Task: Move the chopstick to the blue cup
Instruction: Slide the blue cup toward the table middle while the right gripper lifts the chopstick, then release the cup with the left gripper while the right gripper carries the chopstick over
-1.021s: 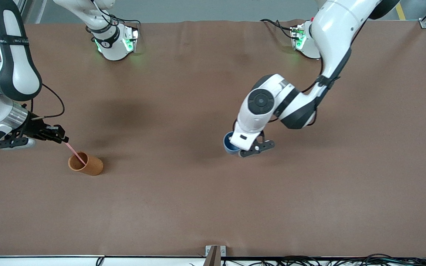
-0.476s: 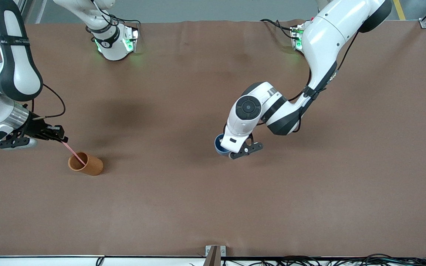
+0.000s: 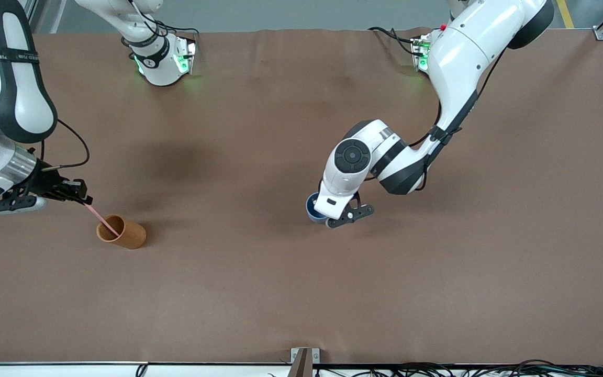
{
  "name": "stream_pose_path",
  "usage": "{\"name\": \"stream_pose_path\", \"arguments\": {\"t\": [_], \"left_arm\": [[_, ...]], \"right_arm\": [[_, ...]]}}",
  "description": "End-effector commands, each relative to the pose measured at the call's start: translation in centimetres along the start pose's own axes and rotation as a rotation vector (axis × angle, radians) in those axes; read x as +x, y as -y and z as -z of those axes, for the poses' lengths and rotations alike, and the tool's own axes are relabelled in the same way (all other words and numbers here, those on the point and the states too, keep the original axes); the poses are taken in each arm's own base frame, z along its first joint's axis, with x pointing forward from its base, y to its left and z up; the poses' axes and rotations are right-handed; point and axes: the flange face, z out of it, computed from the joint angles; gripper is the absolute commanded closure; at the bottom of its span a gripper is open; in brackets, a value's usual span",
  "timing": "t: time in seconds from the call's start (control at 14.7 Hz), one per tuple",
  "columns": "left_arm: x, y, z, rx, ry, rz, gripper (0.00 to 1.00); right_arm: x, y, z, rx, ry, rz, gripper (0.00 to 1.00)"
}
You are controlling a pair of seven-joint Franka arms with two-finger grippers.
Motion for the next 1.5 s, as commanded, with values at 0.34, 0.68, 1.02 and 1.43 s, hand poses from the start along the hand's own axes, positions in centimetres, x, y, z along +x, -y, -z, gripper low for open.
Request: {"name": "stream_pose_path", "arguments": {"t": [0.34, 0.68, 1.02, 1.43], "left_arm": [[0.7, 0.4, 0.1, 0.008, -0.014, 0.005, 0.64], [1.4, 1.2, 9.9, -0.007, -0.107, 0.005, 0.0], [7.5, 9.5, 23.6, -0.077, -0.151, -0.126, 0.0], [10.8, 22.9, 35.0, -0.045, -0.136, -0.467, 0.0]], "right_arm": [[1.8, 1.2, 10.4, 0.126, 0.134, 0.029, 0.94], [2.5, 4.3, 17.9, 0.001, 0.214, -0.054, 0.94], [4.2, 16.9, 17.9, -0.118, 0.204, -0.095, 0.94], [2.6, 38.3, 15.9, -0.153, 0.117, -0.354, 0.95]]}}
